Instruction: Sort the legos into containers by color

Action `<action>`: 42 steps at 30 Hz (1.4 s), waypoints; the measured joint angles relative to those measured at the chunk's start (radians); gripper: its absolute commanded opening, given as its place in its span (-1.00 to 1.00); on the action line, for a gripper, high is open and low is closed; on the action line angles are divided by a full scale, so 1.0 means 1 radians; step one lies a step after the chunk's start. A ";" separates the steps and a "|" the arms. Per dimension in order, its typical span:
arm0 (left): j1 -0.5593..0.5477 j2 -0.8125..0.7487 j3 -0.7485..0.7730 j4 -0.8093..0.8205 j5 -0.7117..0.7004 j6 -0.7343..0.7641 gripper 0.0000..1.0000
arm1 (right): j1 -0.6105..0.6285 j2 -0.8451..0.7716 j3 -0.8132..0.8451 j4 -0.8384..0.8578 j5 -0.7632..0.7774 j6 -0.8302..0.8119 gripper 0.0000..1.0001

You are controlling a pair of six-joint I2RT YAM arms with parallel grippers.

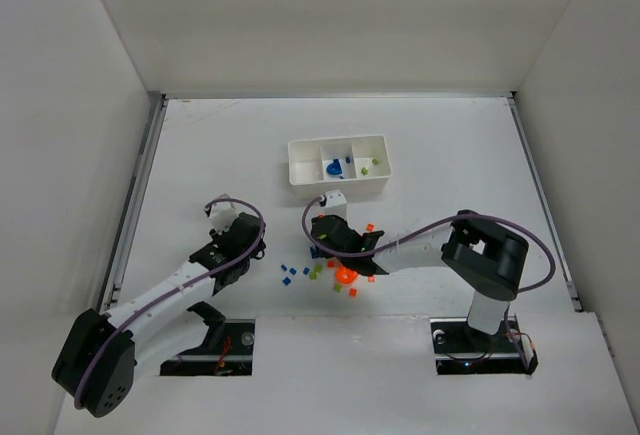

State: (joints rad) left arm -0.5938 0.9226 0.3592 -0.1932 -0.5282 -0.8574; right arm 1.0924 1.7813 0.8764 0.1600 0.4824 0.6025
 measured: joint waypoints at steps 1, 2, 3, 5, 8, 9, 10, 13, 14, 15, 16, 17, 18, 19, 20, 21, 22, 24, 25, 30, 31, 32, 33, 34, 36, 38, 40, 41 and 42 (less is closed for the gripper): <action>0.000 0.000 0.000 0.000 0.000 0.000 -0.20 | 0.000 0.007 0.009 -0.002 0.004 0.000 -0.16; 0.000 -0.002 0.000 -0.001 0.000 -0.002 -0.20 | 0.000 0.014 0.018 -0.004 0.009 0.000 -0.17; 0.000 -0.002 0.000 -0.002 0.000 -0.002 -0.20 | 0.000 0.019 0.024 -0.005 0.011 0.000 -0.24; 0.000 0.000 -0.002 -0.002 0.000 -0.003 -0.20 | 0.000 0.026 0.030 -0.005 0.016 0.000 -0.35; 0.000 0.016 -0.002 -0.005 0.000 -0.010 -0.20 | 0.000 0.028 0.032 -0.011 0.020 0.002 -0.40; -0.001 0.021 -0.002 -0.008 0.000 -0.012 -0.20 | 0.000 0.027 0.032 -0.011 0.022 0.003 -0.37; -0.003 0.025 -0.002 -0.013 0.000 -0.014 -0.20 | 0.000 0.025 0.032 -0.016 0.027 0.003 -0.31; -0.008 0.030 -0.002 -0.027 -0.003 -0.017 -0.19 | 0.000 0.013 0.032 -0.043 0.039 0.000 -0.05; -0.009 0.032 -0.002 -0.030 -0.003 -0.018 -0.19 | 0.000 0.009 0.032 -0.053 0.043 -0.003 -0.05; -0.009 0.037 -0.002 -0.030 -0.004 -0.018 -0.19 | 0.000 0.005 0.032 -0.061 0.045 -0.007 -0.08; -0.009 0.040 -0.002 -0.031 -0.004 -0.019 -0.19 | 0.000 0.003 0.032 -0.068 0.047 -0.008 -0.11; -0.009 0.045 -0.002 -0.031 -0.004 -0.020 -0.19 | 0.000 0.001 0.032 -0.074 0.047 -0.008 -0.15; -0.011 0.053 -0.002 -0.031 -0.005 -0.021 -0.19 | 0.000 0.001 0.032 -0.079 0.047 -0.008 -0.20; -0.011 0.058 -0.002 -0.031 -0.005 -0.022 -0.19 | 0.000 0.001 0.031 -0.087 0.046 -0.008 -0.24; -0.014 0.063 -0.004 -0.030 -0.005 -0.023 -0.19 | 0.000 0.001 0.032 -0.091 0.046 -0.008 -0.31; -0.014 0.064 -0.006 -0.031 -0.005 -0.024 -0.19 | 0.000 0.001 0.032 -0.093 0.046 -0.008 -0.36; -0.015 0.064 -0.006 -0.032 -0.005 -0.024 -0.19 | 0.000 0.001 0.032 -0.094 0.046 -0.008 -0.41; -0.016 0.064 -0.006 -0.032 -0.005 -0.024 -0.19 | 0.000 0.001 0.032 -0.096 0.045 -0.004 -0.46; -0.016 0.064 -0.006 -0.032 -0.005 -0.024 -0.19 | 0.000 0.000 0.032 -0.096 0.046 -0.004 -0.48; -0.018 0.064 -0.006 -0.032 -0.005 -0.025 -0.19 | -0.005 -0.044 0.027 -0.116 0.044 -0.010 -0.49; -0.021 0.064 -0.006 -0.032 -0.005 -0.024 -0.19 | -0.010 -0.070 0.027 -0.122 0.040 -0.019 -0.49; -0.023 0.064 -0.006 -0.032 -0.005 -0.024 -0.20 | -0.024 -0.115 0.027 -0.124 0.040 -0.029 -0.49; -0.024 0.064 -0.006 -0.032 -0.005 -0.025 -0.20 | -0.040 -0.149 0.027 -0.122 0.040 -0.037 -0.49; -0.026 0.064 -0.006 -0.032 -0.005 -0.025 -0.20 | -0.073 -0.201 0.028 -0.121 0.041 -0.053 -0.49; -0.028 0.067 -0.006 -0.031 -0.005 -0.025 -0.21 | -0.122 -0.245 0.032 -0.120 0.040 -0.070 -0.48; -0.032 0.075 -0.006 -0.030 -0.005 -0.025 -0.22 | -0.186 -0.272 0.042 -0.116 0.037 -0.089 -0.48; -0.038 0.087 -0.006 -0.029 -0.005 -0.024 -0.23 | -0.268 -0.278 0.061 -0.100 0.034 -0.112 -0.47; -0.040 0.089 -0.006 -0.028 -0.006 -0.024 -0.23 | -0.294 -0.277 0.069 -0.094 0.035 -0.119 -0.47; -0.040 0.090 -0.006 -0.025 -0.006 -0.025 -0.25 | -0.344 -0.270 0.086 -0.089 0.034 -0.134 -0.47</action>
State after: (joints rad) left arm -0.6342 1.0122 0.3531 -0.2184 -0.5339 -0.8822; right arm 0.7479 1.5108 0.9623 0.0711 0.5159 0.4686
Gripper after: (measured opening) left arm 0.390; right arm 0.305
